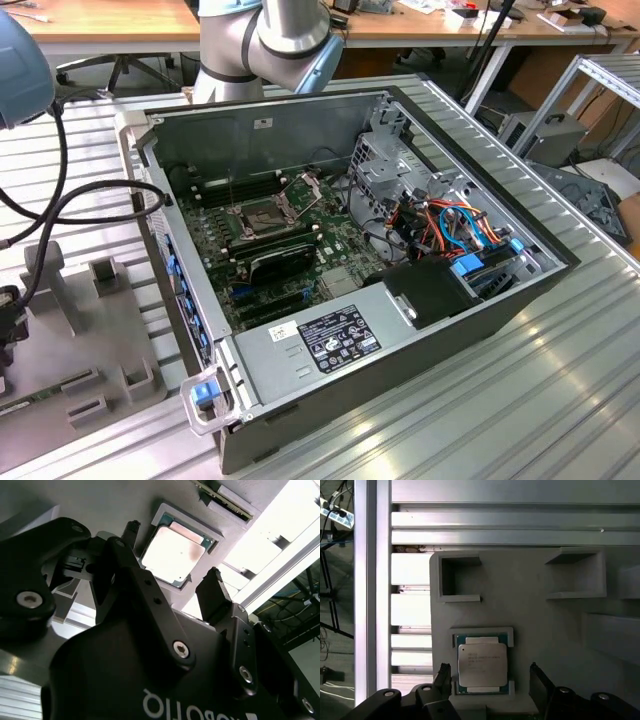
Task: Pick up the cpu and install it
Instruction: 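Pick up the cpu and move it towards the insertion slot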
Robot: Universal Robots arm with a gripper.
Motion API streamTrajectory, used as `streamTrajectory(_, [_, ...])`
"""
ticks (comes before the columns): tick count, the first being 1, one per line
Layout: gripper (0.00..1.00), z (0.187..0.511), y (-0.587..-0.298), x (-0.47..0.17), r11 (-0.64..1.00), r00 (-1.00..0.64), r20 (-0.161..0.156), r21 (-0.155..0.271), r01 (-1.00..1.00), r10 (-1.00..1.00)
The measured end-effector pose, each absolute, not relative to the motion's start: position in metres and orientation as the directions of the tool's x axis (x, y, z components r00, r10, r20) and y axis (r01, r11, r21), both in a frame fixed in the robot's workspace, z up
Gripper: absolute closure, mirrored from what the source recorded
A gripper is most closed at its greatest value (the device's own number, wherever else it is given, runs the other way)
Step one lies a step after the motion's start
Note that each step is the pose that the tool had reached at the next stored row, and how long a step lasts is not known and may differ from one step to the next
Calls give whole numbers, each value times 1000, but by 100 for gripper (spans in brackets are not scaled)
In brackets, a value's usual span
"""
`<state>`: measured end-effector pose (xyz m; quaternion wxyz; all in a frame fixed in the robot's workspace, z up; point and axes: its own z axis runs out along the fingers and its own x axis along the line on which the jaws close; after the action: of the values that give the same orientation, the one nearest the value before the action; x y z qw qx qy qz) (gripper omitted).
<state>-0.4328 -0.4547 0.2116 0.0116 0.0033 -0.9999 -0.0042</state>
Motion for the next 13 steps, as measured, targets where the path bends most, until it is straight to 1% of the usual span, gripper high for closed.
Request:
streamTrajectory(6, [27, 204, -455, -433, 1000, -1000, 23, 9, -7, -7])
streamTrajectory(13, [27, 203, -455, -433, 1000, -1000, 23, 9, -7, -7])
